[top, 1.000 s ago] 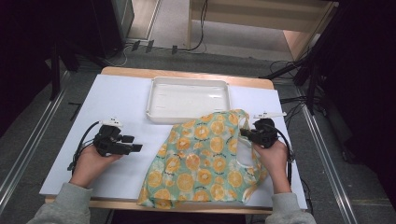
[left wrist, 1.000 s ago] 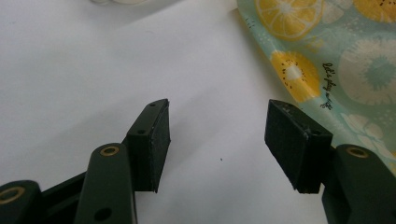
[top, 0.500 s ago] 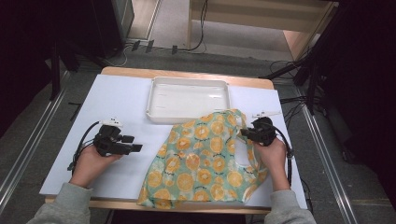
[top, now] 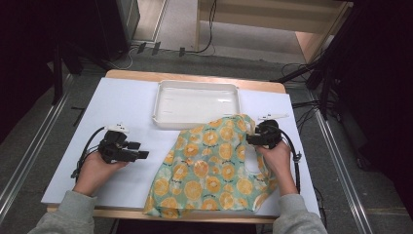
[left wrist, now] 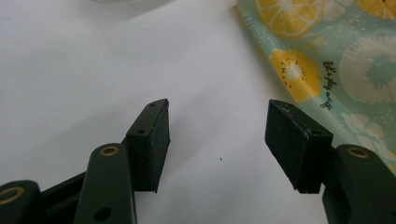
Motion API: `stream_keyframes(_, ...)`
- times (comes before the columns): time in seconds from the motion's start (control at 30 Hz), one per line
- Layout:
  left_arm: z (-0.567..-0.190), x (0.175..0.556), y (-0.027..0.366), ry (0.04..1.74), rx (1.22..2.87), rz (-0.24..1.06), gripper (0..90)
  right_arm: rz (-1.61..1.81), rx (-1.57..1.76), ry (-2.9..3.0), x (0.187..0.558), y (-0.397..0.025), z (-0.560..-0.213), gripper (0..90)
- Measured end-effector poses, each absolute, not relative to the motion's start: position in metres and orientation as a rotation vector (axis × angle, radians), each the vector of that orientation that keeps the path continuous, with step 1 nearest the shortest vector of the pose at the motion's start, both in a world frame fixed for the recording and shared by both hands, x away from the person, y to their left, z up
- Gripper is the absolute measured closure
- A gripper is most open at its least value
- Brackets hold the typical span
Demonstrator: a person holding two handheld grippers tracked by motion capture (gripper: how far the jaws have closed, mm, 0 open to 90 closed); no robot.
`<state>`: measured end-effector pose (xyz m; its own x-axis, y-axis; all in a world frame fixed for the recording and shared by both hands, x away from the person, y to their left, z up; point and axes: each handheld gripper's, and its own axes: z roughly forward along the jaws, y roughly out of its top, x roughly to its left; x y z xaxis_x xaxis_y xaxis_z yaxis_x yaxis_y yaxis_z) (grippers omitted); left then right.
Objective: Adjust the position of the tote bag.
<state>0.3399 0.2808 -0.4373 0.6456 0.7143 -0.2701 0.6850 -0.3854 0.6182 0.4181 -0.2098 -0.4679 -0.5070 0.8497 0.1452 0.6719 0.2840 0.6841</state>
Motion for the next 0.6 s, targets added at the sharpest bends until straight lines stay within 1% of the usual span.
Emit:
stream_keyframes(0.1,-0.438,0.341,0.282,1.087,2.145,0.052,40.7,1.022,1.406,2.338,0.422,-0.208,-0.476,38.8)
stream_keyframes(0.2,-0.437,0.341,0.282,1.089,2.143,0.051,40.7,0.983,1.35,2.345,0.42,-0.206,-0.476,41.4)
stream_keyframes(0.23,-0.437,0.34,0.282,1.088,2.141,0.048,40.6,0.933,1.307,2.324,0.417,-0.202,-0.477,48.8)
stream_keyframes(0.3,-0.437,0.34,0.282,1.089,2.138,0.047,40.6,0.928,1.312,2.313,0.417,-0.202,-0.476,56.2)
stream_keyframes(0.33,-0.437,0.34,0.282,1.09,2.138,0.046,40.6,0.929,1.332,2.298,0.416,-0.202,-0.477,62.7)
stream_keyframes(0.37,-0.437,0.34,0.282,1.092,2.138,0.049,40.5,0.936,1.351,2.283,0.416,-0.204,-0.476,72.1)
stream_keyframes(0.47,-0.437,0.34,0.282,1.092,2.133,0.048,40.5,0.93,1.374,2.279,0.414,-0.205,-0.476,82.7)
stream_keyframes(0.5,-0.437,0.34,0.283,1.092,2.131,0.047,40.5,0.923,1.357,2.289,0.414,-0.204,-0.475,87.5)
stream_keyframes(0.53,-0.437,0.34,0.283,1.092,2.131,0.047,40.5,0.907,1.342,2.306,0.413,-0.202,-0.474,90.0)
stream_keyframes(0.6,-0.437,0.34,0.283,1.094,2.131,0.047,40.5,0.868,1.327,2.309,0.412,-0.199,-0.473,90.0)
